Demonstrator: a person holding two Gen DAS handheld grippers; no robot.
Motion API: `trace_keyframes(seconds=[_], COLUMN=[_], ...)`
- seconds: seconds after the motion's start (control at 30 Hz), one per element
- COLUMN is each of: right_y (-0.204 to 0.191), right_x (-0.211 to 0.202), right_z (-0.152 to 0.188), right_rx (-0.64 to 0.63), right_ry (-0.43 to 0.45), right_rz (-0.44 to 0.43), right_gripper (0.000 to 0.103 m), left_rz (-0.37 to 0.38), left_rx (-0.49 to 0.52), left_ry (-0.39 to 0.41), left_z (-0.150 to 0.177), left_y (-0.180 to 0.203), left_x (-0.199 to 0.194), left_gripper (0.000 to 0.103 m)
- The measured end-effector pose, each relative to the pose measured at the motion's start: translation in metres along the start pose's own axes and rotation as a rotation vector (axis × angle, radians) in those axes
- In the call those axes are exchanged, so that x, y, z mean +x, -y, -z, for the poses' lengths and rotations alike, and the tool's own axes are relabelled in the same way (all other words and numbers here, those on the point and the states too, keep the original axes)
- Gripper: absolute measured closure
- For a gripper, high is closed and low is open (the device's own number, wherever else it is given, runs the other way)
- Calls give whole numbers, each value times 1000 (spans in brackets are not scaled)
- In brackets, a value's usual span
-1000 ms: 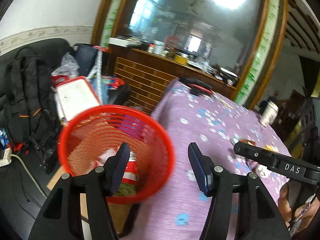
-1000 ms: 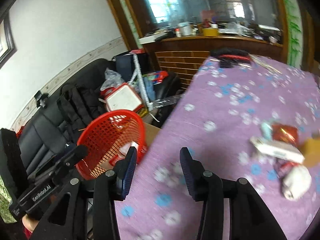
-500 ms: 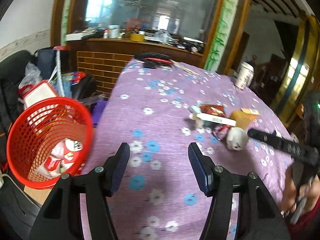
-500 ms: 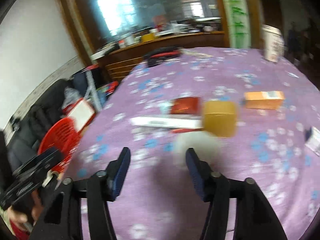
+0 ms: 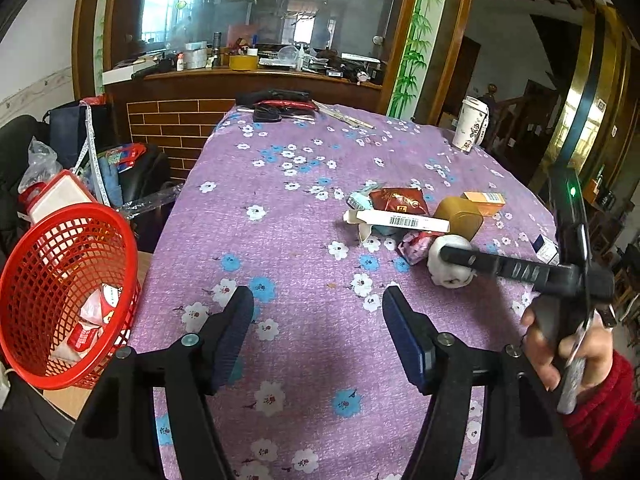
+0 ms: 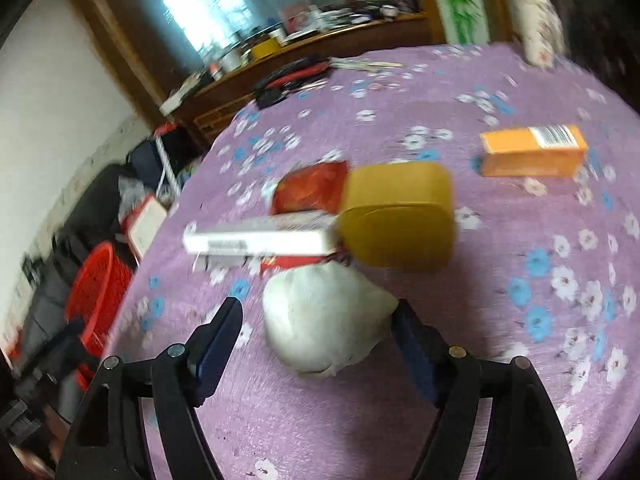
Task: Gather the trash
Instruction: 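Grasp the white cloth bundle with the right tool while the left tool grasps the white barcode box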
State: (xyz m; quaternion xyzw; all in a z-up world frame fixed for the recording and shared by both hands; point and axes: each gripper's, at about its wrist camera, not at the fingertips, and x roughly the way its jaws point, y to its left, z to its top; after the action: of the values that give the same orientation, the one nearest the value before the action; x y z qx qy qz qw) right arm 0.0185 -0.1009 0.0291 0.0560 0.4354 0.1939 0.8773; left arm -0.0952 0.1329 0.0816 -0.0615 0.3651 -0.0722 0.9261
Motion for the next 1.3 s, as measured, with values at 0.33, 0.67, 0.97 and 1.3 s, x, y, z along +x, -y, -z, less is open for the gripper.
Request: trace_keyframes(seconds=[0.33, 0.67, 0.97, 1.3], right_y=[2, 23, 45, 45], right_x=[-30, -79, -86, -90], right_z=[18, 31, 40, 45], right_rx=[-42, 34, 106, 120], right_ry=[52, 135, 135, 137], right_rz=[43, -19, -56, -68], right_gripper=[62, 62, 62, 62], left_rz=[-5, -145, -353, -357], left_rx=[129, 535, 893, 732], left_ry=[-49, -44, 0, -57], left_z=[-20, -22, -8, -33], left_y=[22, 87, 142, 122], left_x=[18, 65, 114, 149], left_gripper=[33, 32, 32, 87])
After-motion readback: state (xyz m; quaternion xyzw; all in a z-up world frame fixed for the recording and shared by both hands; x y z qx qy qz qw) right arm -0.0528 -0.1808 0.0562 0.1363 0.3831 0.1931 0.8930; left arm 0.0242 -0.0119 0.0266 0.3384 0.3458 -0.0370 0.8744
